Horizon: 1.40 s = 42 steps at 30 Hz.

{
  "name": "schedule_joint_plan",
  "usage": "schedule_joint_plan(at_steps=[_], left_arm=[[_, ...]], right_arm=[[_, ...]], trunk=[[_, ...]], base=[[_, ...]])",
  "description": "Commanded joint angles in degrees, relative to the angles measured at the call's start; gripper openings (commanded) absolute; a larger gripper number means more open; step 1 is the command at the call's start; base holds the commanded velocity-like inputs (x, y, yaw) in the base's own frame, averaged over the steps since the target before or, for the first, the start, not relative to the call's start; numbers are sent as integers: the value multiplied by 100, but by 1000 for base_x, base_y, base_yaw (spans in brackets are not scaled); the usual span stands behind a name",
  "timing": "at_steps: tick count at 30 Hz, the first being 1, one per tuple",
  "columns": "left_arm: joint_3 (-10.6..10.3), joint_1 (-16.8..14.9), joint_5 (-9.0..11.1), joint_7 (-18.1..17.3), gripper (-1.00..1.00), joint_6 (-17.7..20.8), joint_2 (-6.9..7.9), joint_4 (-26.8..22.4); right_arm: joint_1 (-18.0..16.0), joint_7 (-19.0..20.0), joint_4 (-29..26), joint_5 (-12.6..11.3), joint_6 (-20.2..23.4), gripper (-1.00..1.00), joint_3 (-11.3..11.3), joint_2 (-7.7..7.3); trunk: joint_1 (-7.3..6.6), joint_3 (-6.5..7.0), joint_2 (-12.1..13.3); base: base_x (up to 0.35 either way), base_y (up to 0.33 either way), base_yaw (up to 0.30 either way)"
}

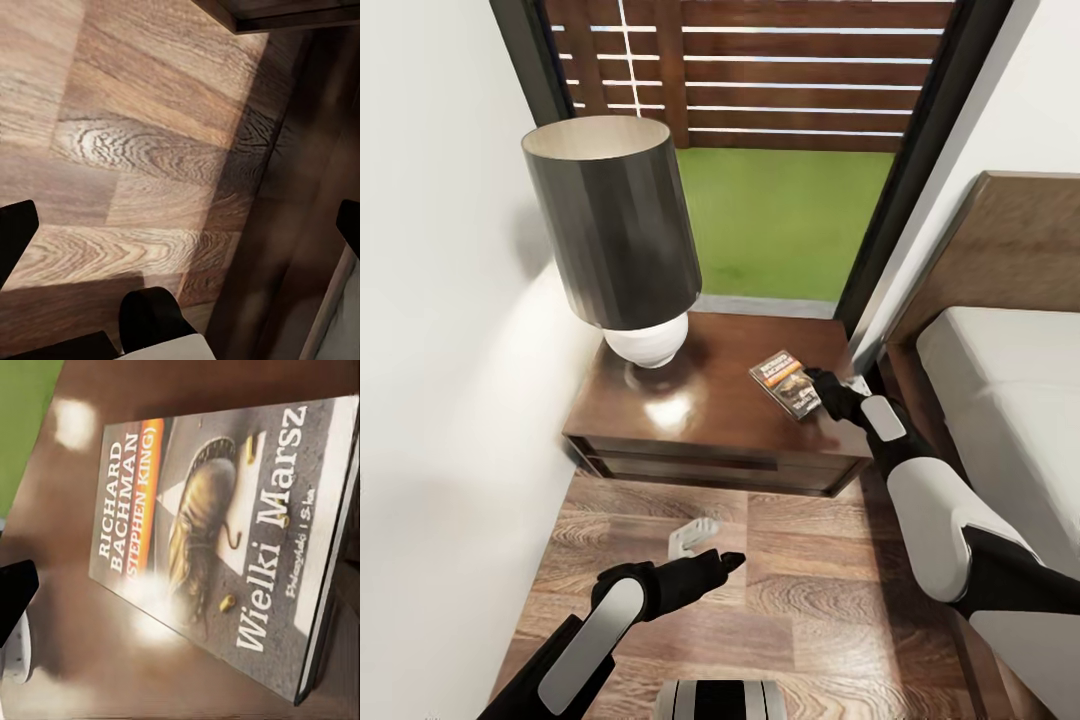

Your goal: In the bedroom, move the book from the bed onto either nightstand, and place the two sandals side by side next to the bed.

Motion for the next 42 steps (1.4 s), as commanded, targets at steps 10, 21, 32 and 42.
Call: schedule_joint_plan(at_steps=[10,21,32,42], left_arm=[[-5,-2,63,58,100,-37,0,-4],[0,-2,68,55,100,-49,-9,2],[10,-1,83,57,100,-53,-29,-1],[40,-6,125,56,100,-44,-16,-31]], right_arm=[[1,-1,-67,-5,89,100,-45,-88],[17,-6,-368,-2,347,100,-18,-298],[415,-6,-1588,4,1491,100,-17,-510],[1587,12,-4043,-31,2300,100,-77,-685]], trunk=[[-2,-4,-2],[-2,-4,-2],[-2,-4,-2],[-2,-4,-2]], base=[[-183,0,0],[-103,0,0],[-25,0,0],[-7,0,0]])
